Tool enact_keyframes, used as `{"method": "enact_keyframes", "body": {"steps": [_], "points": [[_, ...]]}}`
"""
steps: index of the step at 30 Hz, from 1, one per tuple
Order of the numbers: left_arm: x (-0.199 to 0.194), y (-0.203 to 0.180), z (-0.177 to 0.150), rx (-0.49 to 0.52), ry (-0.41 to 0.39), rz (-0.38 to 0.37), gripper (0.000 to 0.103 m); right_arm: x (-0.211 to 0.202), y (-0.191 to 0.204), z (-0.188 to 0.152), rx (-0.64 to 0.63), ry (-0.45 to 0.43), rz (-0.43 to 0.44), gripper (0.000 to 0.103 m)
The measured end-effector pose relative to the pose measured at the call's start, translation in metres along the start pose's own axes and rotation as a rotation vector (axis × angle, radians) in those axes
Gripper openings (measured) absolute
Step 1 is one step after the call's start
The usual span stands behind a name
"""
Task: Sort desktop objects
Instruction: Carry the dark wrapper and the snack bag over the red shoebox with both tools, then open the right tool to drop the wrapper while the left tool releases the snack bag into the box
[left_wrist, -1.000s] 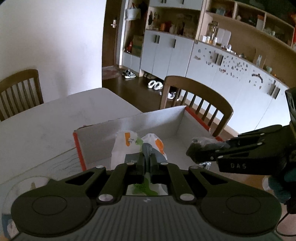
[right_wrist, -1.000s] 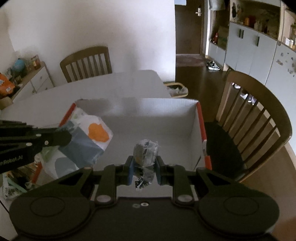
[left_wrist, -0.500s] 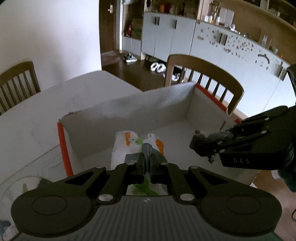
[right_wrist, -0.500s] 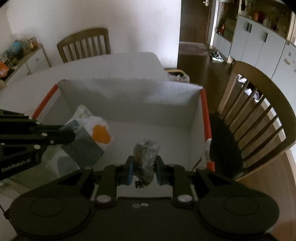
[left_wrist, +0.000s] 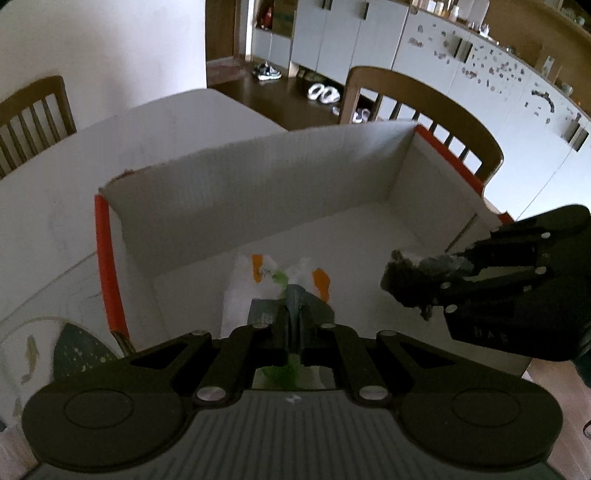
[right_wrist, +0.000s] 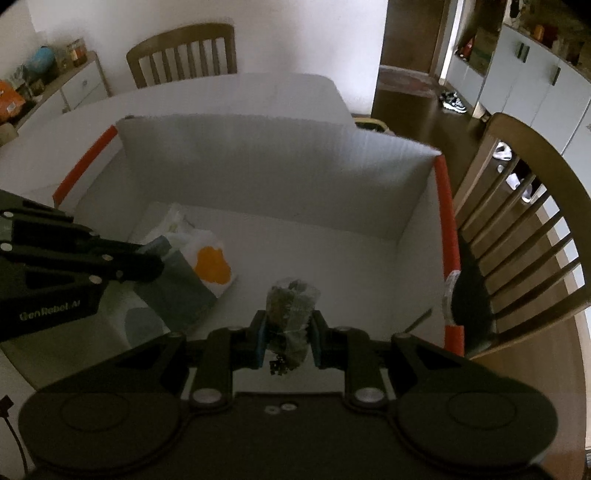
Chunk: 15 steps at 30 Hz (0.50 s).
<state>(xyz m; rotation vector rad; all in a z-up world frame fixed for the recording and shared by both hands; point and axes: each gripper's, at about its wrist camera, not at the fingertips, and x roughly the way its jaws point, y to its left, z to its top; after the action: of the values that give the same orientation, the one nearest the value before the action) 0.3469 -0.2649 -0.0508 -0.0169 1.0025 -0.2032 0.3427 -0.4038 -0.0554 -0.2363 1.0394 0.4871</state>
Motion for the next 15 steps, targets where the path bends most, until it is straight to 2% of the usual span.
{"method": "enact_keyframes", "body": {"steps": [6,9,15], "points": [[0.008,0.002,0.0,-0.001,0.056,0.009,0.004,0.012,0.003,0.004,-0.013,0.044,0.002,0.022],[0.017,0.0,0.002,0.012,0.109,-0.003,0.004,0.015,0.004,0.005,-0.02,0.049,0.001,0.022],[0.022,-0.003,0.007,0.025,0.139,-0.007,0.004,0.017,0.003,0.005,-0.02,0.06,0.003,0.024]]}}
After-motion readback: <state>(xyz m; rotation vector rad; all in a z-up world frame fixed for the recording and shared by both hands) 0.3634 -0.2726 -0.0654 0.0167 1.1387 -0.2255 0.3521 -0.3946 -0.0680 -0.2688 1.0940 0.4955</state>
